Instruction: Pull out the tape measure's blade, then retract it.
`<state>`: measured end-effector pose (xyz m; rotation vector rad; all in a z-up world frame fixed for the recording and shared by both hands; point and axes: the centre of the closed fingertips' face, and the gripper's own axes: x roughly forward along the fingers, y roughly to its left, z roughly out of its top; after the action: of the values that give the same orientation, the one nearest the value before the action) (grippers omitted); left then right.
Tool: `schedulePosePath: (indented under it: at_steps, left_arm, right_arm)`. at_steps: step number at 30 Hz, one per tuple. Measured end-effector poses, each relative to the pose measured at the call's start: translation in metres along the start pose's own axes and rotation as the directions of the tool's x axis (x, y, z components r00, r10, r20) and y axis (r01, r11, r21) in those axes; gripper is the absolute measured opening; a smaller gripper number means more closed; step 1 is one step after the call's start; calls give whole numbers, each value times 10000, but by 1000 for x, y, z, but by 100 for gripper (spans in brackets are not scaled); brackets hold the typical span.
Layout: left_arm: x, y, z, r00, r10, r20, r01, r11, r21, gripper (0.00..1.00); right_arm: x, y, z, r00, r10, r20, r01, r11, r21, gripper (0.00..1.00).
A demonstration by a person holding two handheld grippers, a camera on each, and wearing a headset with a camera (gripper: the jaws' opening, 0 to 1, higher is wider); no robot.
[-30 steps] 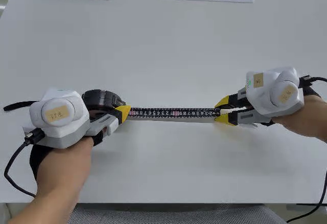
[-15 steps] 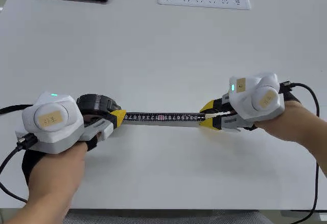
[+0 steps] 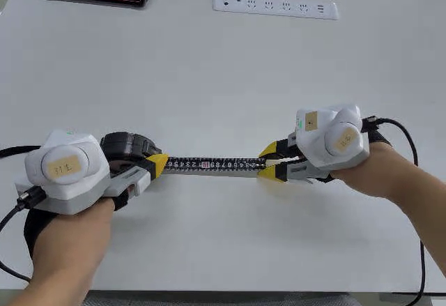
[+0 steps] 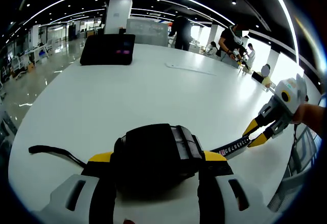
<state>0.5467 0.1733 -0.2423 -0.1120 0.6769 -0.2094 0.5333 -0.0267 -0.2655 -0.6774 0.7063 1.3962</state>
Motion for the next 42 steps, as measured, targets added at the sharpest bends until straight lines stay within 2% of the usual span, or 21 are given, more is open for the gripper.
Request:
schedulePosePath:
  at_steps: [18,33,42]
  left_arm:
    - [0,0,0,10000,-48,-18,48,10000,-84,60]
    - [0,0,0,10000,-77,-18,76,9998,-165,61]
    - [-1,1,0,9999,-124,-21,123,9997,-204,60]
  right_arm:
    - [14,2,17,9996,69,258,-69,10000,-7,11]
    - [23,2,26,9992,109,375,-111,9999,41,10]
    - [30,3,36,9975,172,681,-190,9995,262,10]
